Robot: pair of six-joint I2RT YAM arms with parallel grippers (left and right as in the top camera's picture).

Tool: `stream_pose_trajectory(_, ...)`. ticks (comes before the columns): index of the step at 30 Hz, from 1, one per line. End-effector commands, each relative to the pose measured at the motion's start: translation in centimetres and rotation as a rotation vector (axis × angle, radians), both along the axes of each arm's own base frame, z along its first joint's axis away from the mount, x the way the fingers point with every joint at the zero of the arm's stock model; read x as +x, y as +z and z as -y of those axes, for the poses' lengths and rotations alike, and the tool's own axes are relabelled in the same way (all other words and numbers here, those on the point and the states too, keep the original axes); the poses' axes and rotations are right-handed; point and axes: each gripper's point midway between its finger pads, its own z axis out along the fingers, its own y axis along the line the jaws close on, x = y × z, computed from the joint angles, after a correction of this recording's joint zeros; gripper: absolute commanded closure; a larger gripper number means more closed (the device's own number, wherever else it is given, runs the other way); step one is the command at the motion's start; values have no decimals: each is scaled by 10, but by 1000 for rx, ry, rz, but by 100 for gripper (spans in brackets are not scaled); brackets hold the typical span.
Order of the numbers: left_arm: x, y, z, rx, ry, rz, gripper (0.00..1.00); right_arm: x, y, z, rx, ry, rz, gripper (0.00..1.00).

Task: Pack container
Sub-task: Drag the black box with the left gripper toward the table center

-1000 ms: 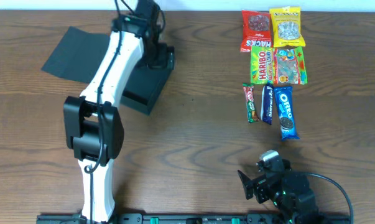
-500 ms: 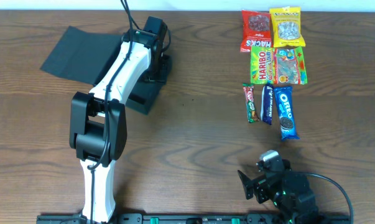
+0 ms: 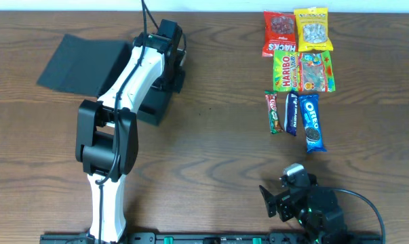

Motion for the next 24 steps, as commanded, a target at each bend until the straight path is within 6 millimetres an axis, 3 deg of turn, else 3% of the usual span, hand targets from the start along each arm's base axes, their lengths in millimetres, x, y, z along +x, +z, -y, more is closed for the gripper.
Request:
stream_pose_trajectory(1,-25,-9,28,-81,-188,-79,94,-1,-2,-2,2,14,-1,1)
stream_pose_trajectory(10,-102,-10,97,22,-630,-187,94,-1,-2,-2,2,14,-1,1)
stream_pose_trajectory(16,-132,-10,119,130,-850,-192,93,-1,-2,-2,2,14,-1,1)
stream_pose_trajectory(18,-136,-10,124,137,-880,-185,79,-1,-2,-2,2,14,-1,1)
stream_pose_trajectory(19,-136,-10,125,143,-875,-179,65,-1,-2,-2,2,14,-1,1)
stream_pose_trajectory(20,-135,-10,125,149,-866,-178,6,-1,-2,-2,2,14,-1,1)
stream_pose_trajectory(24,-131,-3,124,143,-783,-162,5,-1,-2,-2,2,14,-1,1)
